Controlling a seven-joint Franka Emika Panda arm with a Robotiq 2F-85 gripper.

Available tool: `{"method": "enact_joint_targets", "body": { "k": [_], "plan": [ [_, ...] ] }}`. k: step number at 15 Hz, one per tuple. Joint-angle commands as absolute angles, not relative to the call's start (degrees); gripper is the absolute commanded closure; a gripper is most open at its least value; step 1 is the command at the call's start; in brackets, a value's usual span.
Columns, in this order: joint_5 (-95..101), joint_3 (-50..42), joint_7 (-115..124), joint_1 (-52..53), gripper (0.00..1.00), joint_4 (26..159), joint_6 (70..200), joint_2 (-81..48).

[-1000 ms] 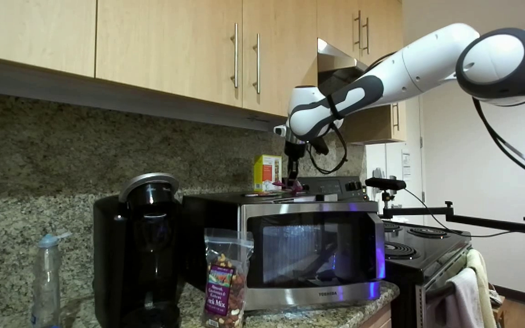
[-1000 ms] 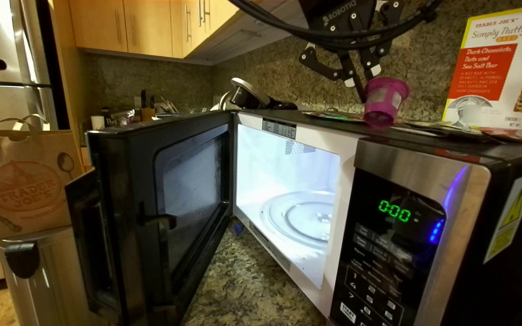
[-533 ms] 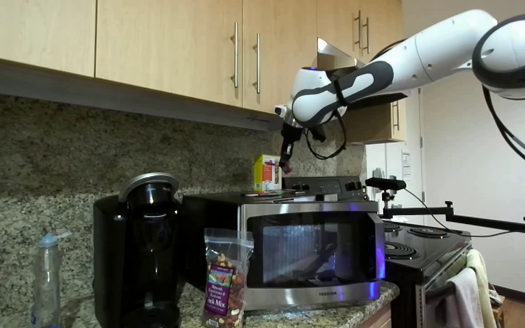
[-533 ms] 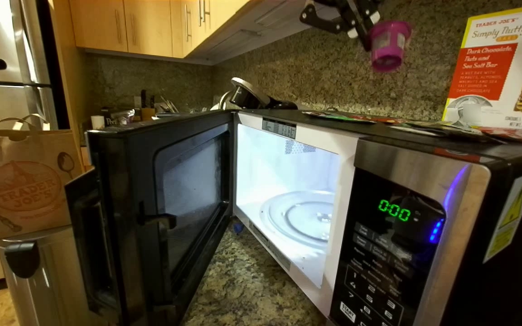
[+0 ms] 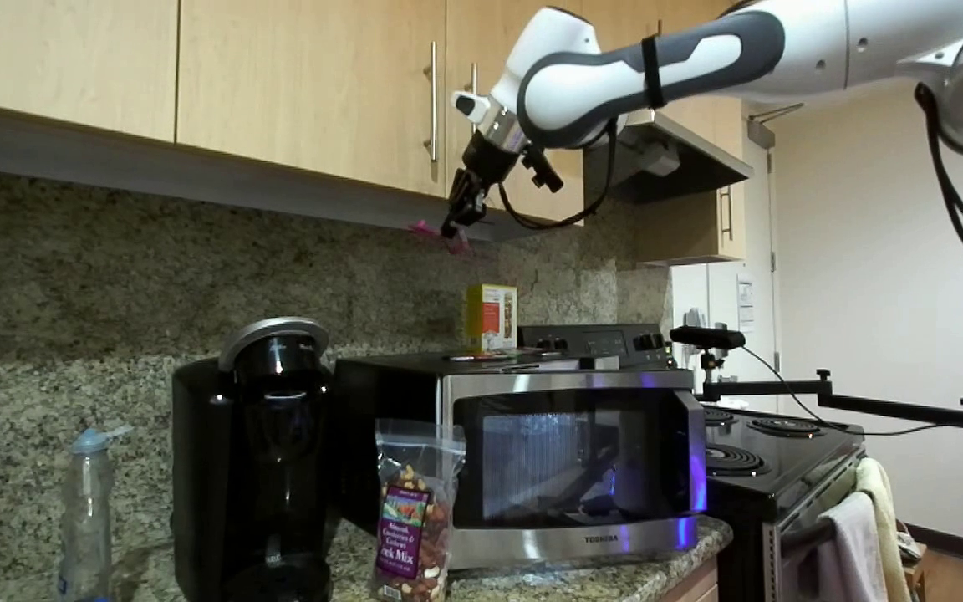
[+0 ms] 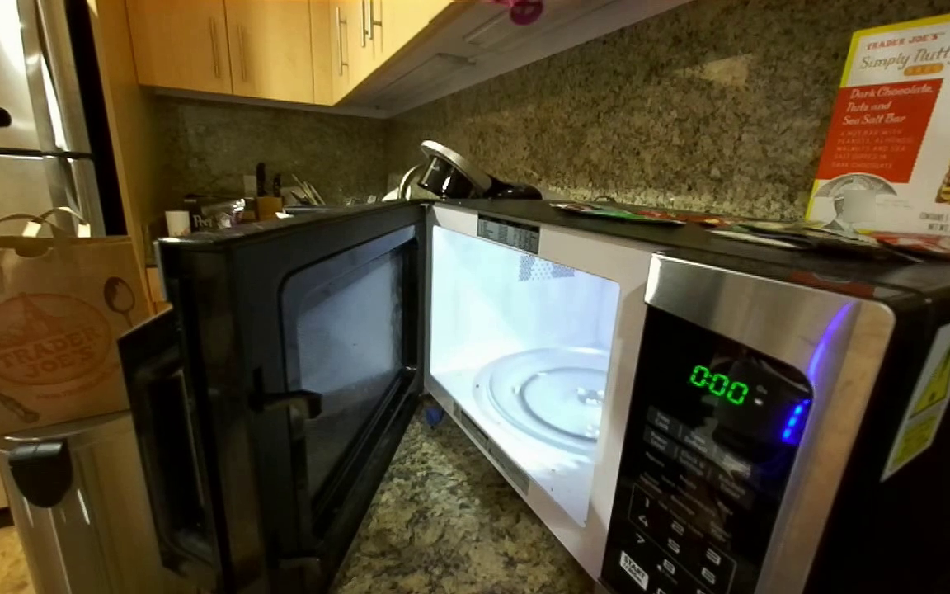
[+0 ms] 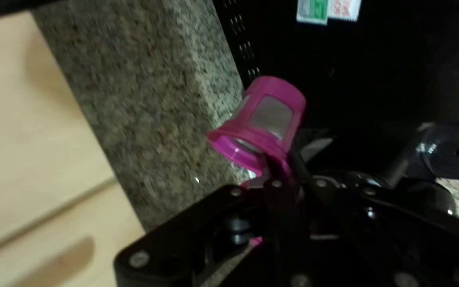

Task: Put the cup atop the microwave on the counter

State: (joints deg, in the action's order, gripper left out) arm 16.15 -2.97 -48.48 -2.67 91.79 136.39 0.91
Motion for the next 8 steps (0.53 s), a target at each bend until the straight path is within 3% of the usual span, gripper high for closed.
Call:
{"method": "enact_joint_targets", "body": {
  "k": [1,8],
  "plan": [
    [10.6,-0.76,-58.73,-0.09,0.93,90.83,133.33,1.67],
    [12.64,-0.76,-55.9,0.1,0.93,91.03,134.2,1.15]
  ]
}}
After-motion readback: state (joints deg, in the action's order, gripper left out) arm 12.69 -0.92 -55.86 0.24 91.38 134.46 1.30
